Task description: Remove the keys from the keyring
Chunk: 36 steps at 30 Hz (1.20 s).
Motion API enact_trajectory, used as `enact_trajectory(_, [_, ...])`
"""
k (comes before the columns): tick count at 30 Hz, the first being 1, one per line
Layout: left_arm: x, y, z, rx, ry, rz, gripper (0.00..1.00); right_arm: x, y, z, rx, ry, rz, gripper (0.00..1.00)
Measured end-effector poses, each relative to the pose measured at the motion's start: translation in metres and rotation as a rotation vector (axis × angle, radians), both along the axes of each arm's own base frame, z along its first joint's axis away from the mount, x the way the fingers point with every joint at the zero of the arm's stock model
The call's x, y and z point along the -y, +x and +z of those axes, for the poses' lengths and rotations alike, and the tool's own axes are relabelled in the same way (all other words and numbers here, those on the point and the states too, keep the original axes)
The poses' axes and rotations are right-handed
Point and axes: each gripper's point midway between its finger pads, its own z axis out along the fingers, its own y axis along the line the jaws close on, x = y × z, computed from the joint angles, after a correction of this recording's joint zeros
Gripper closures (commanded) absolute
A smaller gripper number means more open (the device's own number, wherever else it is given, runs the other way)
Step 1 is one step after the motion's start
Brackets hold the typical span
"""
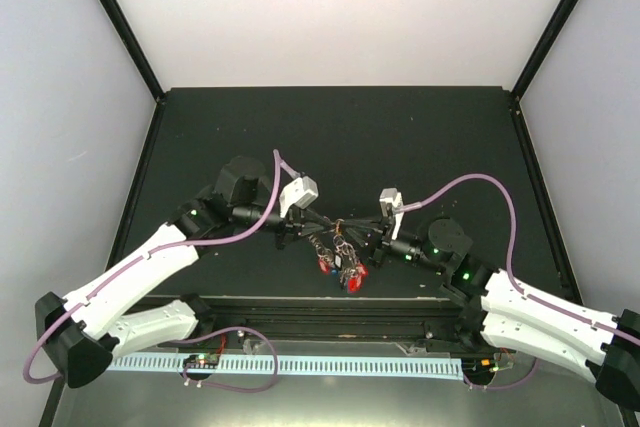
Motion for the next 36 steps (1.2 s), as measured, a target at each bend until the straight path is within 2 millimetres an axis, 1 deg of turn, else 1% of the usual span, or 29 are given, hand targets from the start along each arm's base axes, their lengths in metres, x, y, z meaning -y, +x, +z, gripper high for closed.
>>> enact_trajectory(7, [-0.004, -0.005, 0.004, 0.021, -0.017, -0.004, 0.98, -0.005, -0.003, -0.001, -0.06, 0.025, 0.046, 0.99])
enact_trajectory(19, [-0.007, -0.006, 0.008, 0.042, -0.025, 0.006, 0.98, -0.014, -0.004, -0.006, -0.156, 0.055, 0.115, 0.99])
enact_trajectory(26, [-0.009, -0.006, 0.01, 0.058, -0.027, 0.02, 0.98, -0.014, -0.004, -0.004, -0.163, 0.072, 0.124, 0.99])
enact_trajectory(36, [-0.011, 0.002, 0.008, 0.075, -0.011, 0.064, 0.98, -0.011, -0.004, -0.008, -0.166, 0.074, 0.113, 0.99])
